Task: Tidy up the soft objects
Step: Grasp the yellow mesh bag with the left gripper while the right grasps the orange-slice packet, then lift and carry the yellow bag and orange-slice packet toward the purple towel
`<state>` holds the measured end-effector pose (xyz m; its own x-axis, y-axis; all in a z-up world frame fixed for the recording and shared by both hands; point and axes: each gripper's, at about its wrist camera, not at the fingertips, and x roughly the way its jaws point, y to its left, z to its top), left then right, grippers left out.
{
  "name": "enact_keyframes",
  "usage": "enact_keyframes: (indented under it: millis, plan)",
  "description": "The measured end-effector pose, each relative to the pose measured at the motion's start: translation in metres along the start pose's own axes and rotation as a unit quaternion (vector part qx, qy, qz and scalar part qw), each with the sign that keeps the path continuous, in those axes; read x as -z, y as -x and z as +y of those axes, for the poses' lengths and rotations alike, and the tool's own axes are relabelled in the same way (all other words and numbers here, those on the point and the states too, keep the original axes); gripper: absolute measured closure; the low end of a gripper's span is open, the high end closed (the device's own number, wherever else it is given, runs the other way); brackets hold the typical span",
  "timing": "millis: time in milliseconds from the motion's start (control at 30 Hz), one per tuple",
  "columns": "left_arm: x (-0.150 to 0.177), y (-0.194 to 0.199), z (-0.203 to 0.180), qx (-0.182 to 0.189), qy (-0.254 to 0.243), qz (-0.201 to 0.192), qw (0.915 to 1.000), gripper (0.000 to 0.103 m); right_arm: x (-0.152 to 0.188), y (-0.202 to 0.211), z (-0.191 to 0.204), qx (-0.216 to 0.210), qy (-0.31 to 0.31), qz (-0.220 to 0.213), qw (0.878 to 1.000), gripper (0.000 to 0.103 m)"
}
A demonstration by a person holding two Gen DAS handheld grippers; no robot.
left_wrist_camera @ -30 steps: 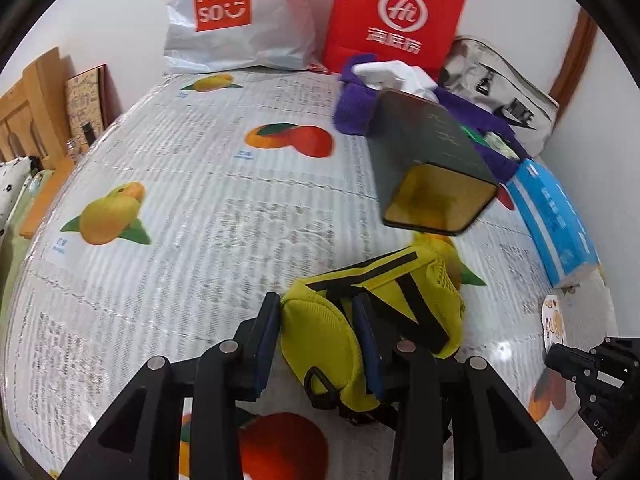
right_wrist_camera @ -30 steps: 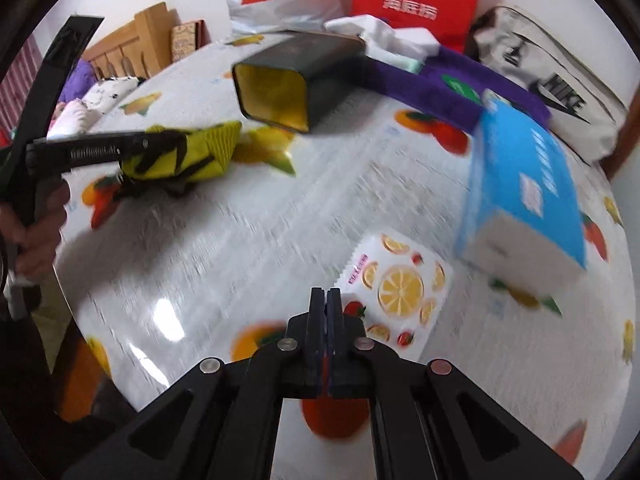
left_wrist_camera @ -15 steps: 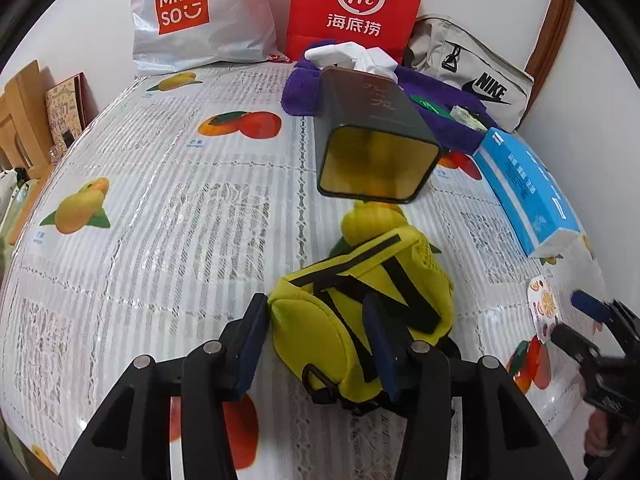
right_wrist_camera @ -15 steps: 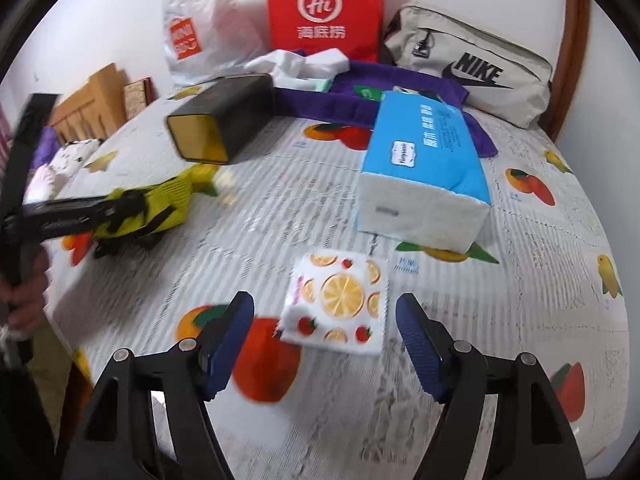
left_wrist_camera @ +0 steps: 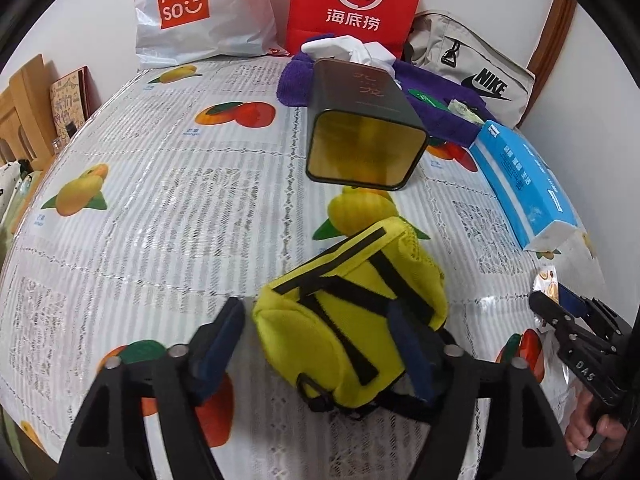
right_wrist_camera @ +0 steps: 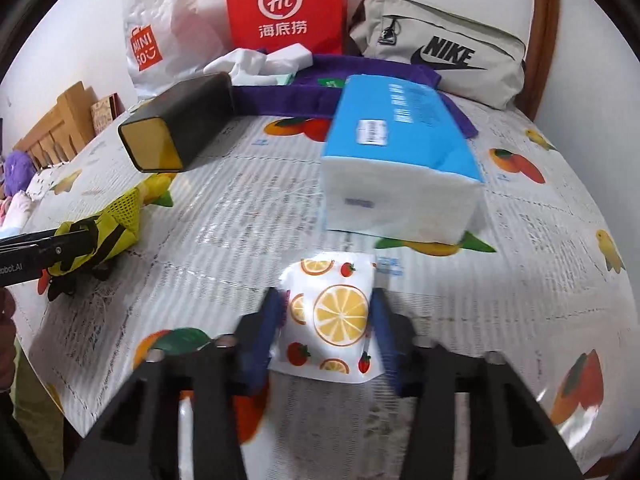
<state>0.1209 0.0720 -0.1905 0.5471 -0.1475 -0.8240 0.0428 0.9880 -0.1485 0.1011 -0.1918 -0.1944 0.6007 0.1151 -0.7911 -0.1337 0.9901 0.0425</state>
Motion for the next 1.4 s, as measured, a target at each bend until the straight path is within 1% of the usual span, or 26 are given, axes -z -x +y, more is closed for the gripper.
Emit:
enact_keyframes:
  millis: [67, 100, 167, 200, 233, 267, 300, 333, 400, 467, 633, 767, 933, 1033, 1133, 1267, 1400]
  plan:
    - [0.0, -0.001, -0.005, -0.009, -0.005, -0.003, 0.9999, 0.025, 0.001, 0.002, -0.005, -0.012, 0.001, -0.001, 1.0, 0.065]
    - [0.0, -0.002, -0.006, -0.011, -0.006, -0.005, 0.9999, 0.025, 0.002, 0.002, -0.006, -0.012, 0.003, -0.002, 1.0, 0.067]
    - [0.0, -0.002, -0.006, -0.005, 0.003, -0.015, 0.9999, 0.026, 0.002, 0.004, -0.007, -0.018, 0.001, -0.002, 1.0, 0.069]
    - [0.0, -0.001, -0.004, -0.003, 0.009, -0.02, 0.9997, 0.03, 0.002, 0.004, -0.01, -0.026, -0.006, 0.001, 1.0, 0.07]
    - [0.0, -0.001, -0.004, -0.005, 0.009, -0.027, 0.9996, 0.037, 0.001, 0.005, -0.013, -0.035, -0.014, 0.004, 0.999, 0.07]
    - [0.0, -0.001, -0.005, -0.013, 0.005, -0.033, 0.9993, 0.052, 0.0, 0.005, -0.015, -0.04, -0.018, 0.007, 0.999, 0.07]
    - [0.0, -0.001, -0.004, -0.015, 0.004, -0.035, 0.9993, 0.059, 0.0, 0.006, -0.017, -0.048, -0.025, 0.009, 0.999, 0.07]
    - [-0.001, -0.001, -0.003, -0.009, 0.006, -0.036, 0.9993, 0.065, -0.001, 0.007, -0.019, -0.052, -0.028, 0.011, 0.998, 0.07]
    - [-0.002, -0.001, 0.0, 0.013, 0.013, -0.034, 0.9992, 0.068, -0.001, 0.007, -0.022, -0.05, -0.033, 0.012, 0.998, 0.071]
    - [-0.002, 0.0, 0.001, 0.016, 0.016, -0.035, 0.9991, 0.071, -0.001, 0.007, -0.022, -0.046, -0.033, 0.011, 0.998, 0.071]
    - [-0.002, 0.0, 0.004, 0.051, 0.035, -0.026, 0.9978, 0.072, -0.001, 0.008, -0.024, -0.04, -0.034, 0.012, 0.999, 0.071]
    - [-0.001, -0.001, 0.005, 0.088, 0.056, -0.012, 0.9945, 0.072, -0.002, 0.007, -0.028, -0.037, -0.044, 0.018, 0.998, 0.071]
    - [-0.004, 0.01, 0.0, 0.076, 0.047, -0.02, 0.9958, 0.072, -0.004, 0.011, -0.031, -0.033, -0.047, 0.021, 0.998, 0.071]
    - [-0.009, 0.018, -0.003, 0.058, 0.036, -0.029, 0.9973, 0.072, -0.007, 0.016, -0.031, -0.038, -0.046, 0.019, 0.998, 0.071]
    - [-0.015, 0.028, -0.009, 0.042, 0.021, -0.037, 0.9982, 0.072, -0.013, 0.025, -0.027, -0.044, -0.035, 0.013, 0.998, 0.071]
    - [-0.026, 0.04, -0.014, 0.036, 0.011, -0.047, 0.9982, 0.072, -0.022, 0.04, -0.023, -0.056, -0.024, 0.0, 0.998, 0.071]
    - [-0.038, 0.051, -0.019, 0.022, 0.001, -0.057, 0.9981, 0.072, -0.034, 0.051, -0.023, -0.065, -0.02, -0.011, 0.998, 0.071]
